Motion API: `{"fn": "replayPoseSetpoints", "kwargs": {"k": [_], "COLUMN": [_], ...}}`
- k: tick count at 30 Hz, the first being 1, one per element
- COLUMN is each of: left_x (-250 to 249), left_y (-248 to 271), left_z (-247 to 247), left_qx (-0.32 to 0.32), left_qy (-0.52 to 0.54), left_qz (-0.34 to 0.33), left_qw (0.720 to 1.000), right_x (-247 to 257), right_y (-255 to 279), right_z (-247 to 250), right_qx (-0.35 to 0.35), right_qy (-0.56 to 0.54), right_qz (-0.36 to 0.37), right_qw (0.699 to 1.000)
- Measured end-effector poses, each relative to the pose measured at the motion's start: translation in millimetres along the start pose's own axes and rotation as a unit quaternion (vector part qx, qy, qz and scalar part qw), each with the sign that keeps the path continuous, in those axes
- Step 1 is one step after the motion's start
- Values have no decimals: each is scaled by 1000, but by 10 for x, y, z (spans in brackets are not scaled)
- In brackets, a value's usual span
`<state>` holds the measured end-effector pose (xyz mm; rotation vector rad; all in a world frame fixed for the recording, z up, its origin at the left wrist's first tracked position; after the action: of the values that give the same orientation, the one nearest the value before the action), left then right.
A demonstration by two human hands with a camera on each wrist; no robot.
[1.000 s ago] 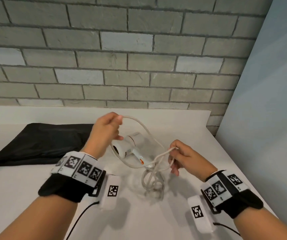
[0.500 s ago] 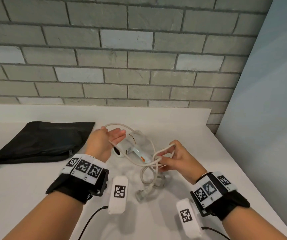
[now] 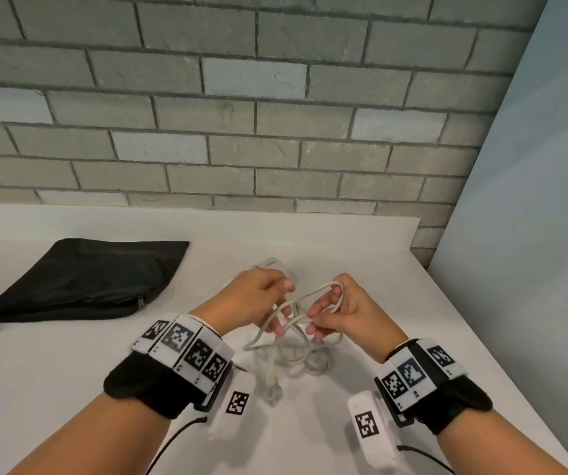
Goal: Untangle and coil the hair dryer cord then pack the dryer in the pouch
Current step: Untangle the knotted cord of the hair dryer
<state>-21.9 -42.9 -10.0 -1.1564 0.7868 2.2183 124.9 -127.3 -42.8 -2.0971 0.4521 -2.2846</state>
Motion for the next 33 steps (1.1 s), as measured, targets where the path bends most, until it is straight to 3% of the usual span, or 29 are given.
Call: {"fn": "replayPoseSetpoints", "kwargs": {"k": [2,5,9,12,15,17,21,23,30,33], "left_x": [34,107,183,236,306,343,433,470,466,448], "left_y": [-8,-66,-115,-125,-139,-142,-131,-121,-25,-15], "left_z": [-52,-81,-82,-22,46,71,97,116,101,118], "left_qx": [53,-2,28,38,32,34,42,45,130,104], "left_qy": [-53,-178,-92,-39,72,101,104,126,85,50], "left_qz": [4,-49,-47,-5,55,66,63,51,22,3], "left_qw": [997,983,994,999,995,992,992,990,988,993], "right_x": [-4,-4,-62,-91,-19,-2,31,68,-10,-50], "right_y": [0,6,9,-23,-45,-62,-86,-93,-199,-222], "right_z": [5,-13,6,105,176,257,477,566,557,555], "right_qx": [3,37,113,110,56,-40,-260,-316,-252,-228], "right_qy": [2,24,155,198,246,255,119,84,150,147], "right_qz": [0,5,19,20,64,78,45,22,-19,-94], "right_qw": [1000,999,981,974,966,963,957,945,956,958]}}
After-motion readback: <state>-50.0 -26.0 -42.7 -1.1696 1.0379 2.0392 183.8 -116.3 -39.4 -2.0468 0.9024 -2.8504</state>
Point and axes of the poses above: each hand's wrist, its own y-axis away from the middle knuckle, its own z-axis out of the back of the hand, x = y × z, the point moved 2 cm from there along -y, towards the middle knuckle, and after that the axes turned 10 degrees about z, right-handed, at the moved point
